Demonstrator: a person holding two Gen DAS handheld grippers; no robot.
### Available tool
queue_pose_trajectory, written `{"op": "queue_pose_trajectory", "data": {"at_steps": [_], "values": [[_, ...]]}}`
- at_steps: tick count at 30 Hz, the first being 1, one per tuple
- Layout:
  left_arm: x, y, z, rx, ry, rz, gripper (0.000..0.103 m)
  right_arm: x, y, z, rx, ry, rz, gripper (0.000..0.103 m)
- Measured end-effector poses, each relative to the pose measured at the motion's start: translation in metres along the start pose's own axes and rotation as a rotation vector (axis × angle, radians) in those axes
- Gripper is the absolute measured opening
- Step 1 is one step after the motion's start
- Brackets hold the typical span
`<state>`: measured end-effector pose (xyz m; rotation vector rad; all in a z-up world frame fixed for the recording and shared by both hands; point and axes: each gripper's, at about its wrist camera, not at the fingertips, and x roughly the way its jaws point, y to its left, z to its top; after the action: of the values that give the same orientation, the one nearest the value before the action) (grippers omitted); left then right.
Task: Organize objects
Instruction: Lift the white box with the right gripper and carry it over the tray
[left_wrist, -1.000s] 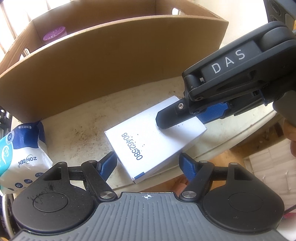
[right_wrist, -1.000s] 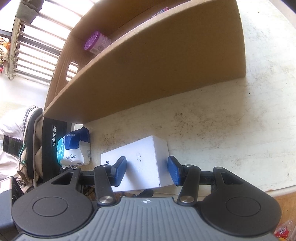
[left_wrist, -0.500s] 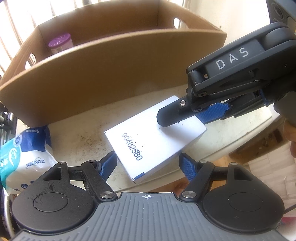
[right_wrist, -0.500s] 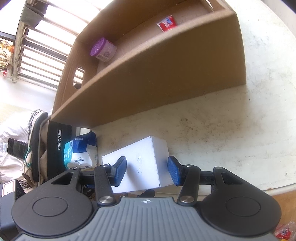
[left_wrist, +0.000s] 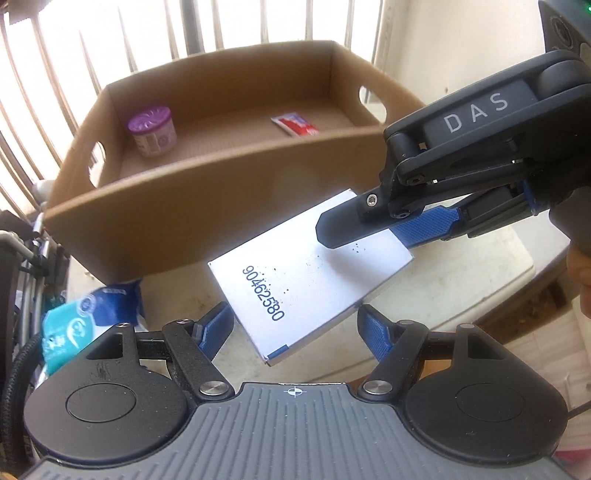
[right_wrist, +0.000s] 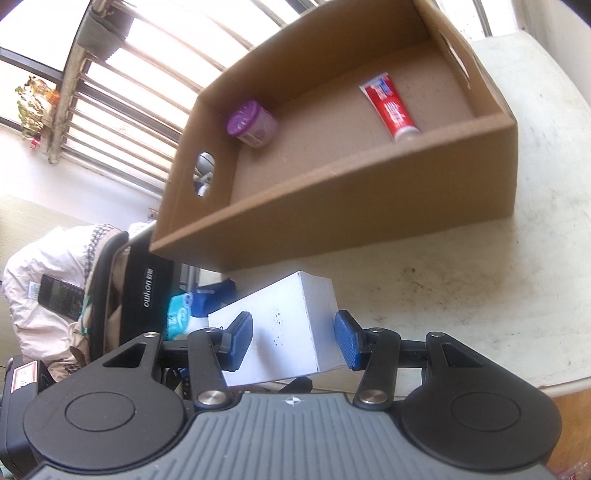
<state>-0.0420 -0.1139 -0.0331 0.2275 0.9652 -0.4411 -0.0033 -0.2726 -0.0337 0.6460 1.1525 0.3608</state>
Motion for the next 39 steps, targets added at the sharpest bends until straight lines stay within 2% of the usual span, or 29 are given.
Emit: {"op": "queue_pose_trajectory", "data": {"at_steps": [5, 7, 18, 27, 39], "values": [[-0.012, 0.01, 0.011, -0.013, -0.032, 0.014, 0.074, -0.01, 0.015, 0.005, -0.015, -0.028, 0.025, 0.053], [-0.03, 0.006, 0.008, -0.017, -0.051, 0.024, 0.074, -0.014, 0.021, 0.009, -0.024, -0.043, 0.04, 0.053], [-0.035, 0.044, 0.048, -0.066, -0.118, 0.09, 0.074, -0.016, 0.058, 0.047, -0.092, -0.083, 0.121, 0.053], [-0.007, 0.072, 0.099, -0.111, -0.135, 0.1, 0.074, 0.001, 0.074, 0.104, -0.122, -0.082, 0.137, 0.053], [0.067, 0.098, 0.164, -0.121, -0.096, 0.096, 0.074, 0.058, 0.05, 0.194, -0.101, -0.032, 0.088, 0.053]]}}
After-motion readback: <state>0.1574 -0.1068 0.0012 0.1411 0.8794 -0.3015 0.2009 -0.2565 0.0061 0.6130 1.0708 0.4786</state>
